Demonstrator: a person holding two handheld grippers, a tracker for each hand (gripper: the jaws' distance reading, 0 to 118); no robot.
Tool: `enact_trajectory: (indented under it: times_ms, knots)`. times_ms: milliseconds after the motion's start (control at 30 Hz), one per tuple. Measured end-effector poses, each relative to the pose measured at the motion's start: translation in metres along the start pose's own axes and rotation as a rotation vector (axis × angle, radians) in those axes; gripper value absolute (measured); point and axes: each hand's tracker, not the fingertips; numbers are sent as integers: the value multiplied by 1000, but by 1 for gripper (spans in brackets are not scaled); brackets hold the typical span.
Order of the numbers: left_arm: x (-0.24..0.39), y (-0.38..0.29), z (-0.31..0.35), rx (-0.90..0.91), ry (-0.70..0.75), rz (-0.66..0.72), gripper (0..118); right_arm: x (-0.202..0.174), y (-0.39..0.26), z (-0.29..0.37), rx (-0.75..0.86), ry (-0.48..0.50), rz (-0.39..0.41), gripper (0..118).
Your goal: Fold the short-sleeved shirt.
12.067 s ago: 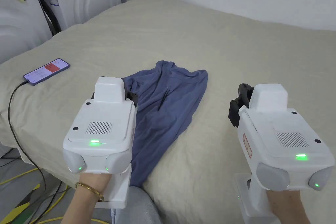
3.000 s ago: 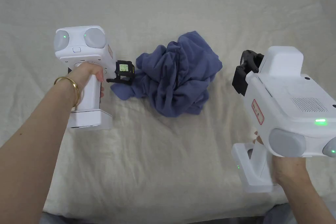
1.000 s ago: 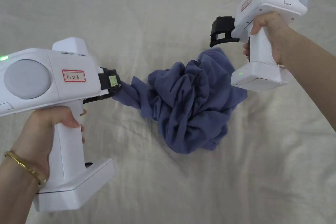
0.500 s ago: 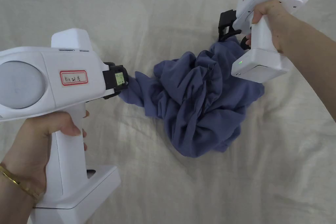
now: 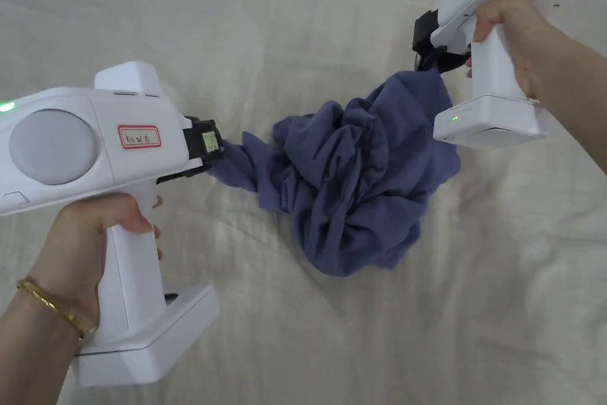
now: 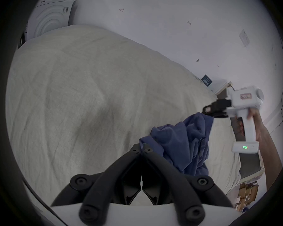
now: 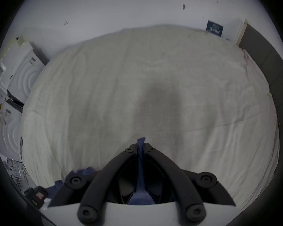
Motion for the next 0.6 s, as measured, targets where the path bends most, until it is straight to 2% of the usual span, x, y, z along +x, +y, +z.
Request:
enact_trajectory:
  times_ms: [133,333,467,600]
  knots:
    - [1,8,16,43,-28,65,0,16,-12,60,95,9,-1,3]
    - [11,28,46,114,18,3,0,42,-39,155,221,5,17,3]
    - [19,50,72,178,40,-35,0,69,-44,207,327,-5,-33,3]
    - [26,72,107,264,44,-42,0,89,-49,255,412,-23,-48,3]
